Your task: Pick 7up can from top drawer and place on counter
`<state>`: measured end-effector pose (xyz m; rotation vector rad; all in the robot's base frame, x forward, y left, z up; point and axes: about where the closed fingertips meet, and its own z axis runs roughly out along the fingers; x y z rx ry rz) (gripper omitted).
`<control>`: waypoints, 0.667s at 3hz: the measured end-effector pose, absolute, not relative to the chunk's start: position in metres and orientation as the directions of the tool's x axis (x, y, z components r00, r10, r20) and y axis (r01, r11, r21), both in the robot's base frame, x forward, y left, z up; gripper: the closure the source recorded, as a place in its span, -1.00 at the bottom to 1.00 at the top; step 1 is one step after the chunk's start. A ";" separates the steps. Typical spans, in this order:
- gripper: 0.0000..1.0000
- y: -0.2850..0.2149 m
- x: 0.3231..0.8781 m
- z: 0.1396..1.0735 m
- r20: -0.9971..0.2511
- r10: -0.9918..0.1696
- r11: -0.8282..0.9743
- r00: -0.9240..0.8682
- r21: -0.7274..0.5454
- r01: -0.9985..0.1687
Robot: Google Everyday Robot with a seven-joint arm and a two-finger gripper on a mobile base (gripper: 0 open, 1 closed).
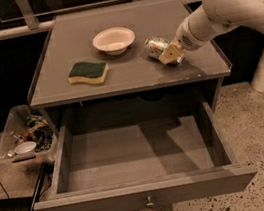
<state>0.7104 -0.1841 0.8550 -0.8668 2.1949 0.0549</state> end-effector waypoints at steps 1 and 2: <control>-1.00 -0.184 0.710 0.855 -0.669 -0.568 0.768 -0.480 -0.222 -0.600; -1.00 -0.184 0.710 0.855 -0.669 -0.568 0.768 -0.480 -0.221 -0.600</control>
Offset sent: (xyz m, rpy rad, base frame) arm 0.0000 0.0000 0.0000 0.0000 0.0000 0.0000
